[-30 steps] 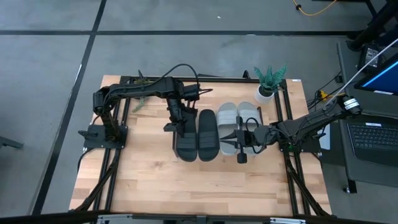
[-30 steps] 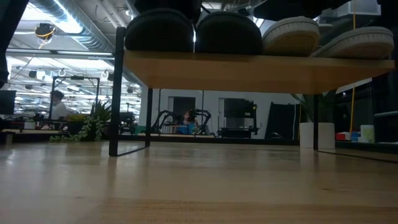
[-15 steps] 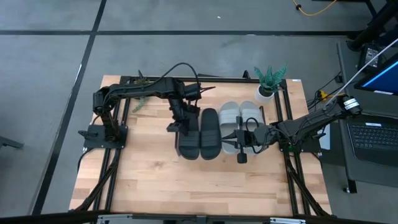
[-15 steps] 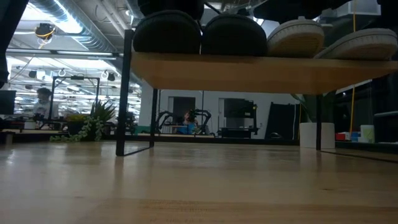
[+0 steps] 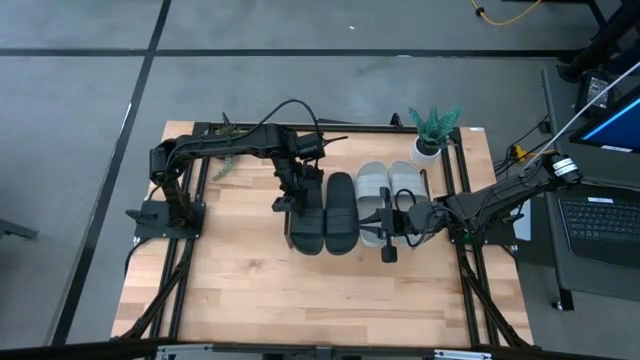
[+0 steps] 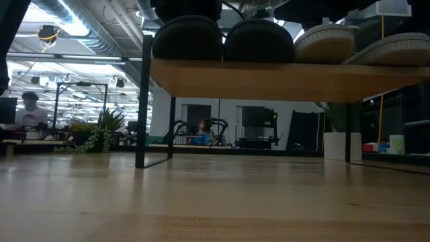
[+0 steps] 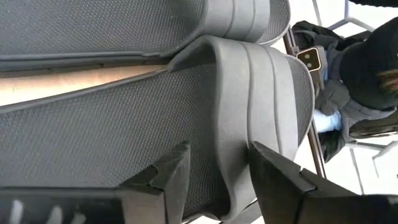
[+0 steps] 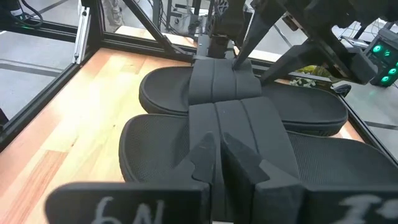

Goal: Pick and place slides into the shelf
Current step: Put the black slide on the shelf, then return to Home Position

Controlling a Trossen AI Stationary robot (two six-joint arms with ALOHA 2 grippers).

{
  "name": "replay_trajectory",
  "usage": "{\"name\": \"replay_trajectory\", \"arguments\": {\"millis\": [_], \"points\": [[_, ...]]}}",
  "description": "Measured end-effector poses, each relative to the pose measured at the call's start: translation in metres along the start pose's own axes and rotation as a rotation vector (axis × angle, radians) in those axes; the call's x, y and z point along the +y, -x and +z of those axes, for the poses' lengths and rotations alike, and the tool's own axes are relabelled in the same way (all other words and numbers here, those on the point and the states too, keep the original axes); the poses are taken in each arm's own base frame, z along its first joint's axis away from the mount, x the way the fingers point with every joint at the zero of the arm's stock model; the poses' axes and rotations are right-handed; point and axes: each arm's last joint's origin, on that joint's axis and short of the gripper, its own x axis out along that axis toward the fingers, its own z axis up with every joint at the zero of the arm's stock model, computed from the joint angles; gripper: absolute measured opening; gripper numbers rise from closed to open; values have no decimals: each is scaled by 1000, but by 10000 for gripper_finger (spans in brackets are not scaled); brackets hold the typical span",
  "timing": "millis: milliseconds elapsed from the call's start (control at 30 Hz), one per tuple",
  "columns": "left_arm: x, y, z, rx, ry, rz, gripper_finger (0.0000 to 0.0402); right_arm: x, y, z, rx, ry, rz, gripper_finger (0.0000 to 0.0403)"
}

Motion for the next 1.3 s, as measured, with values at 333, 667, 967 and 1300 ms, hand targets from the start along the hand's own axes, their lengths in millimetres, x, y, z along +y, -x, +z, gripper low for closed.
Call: {"name": "replay_trajectory", "arguments": {"millis": [333,667,967,1300], "points": [[0,1,-1,6,8,-2,161,0,0,0,0,0,0,28],[-3,27,10,-51,-8,37,161,0,0,0,1,0,1,28],[10,40,1,-3,19,133,161,0,0,-1,10,4,2,28],[22,49,-7,49,77,291,160,-2,0,9,-88,56,-14,28]]}}
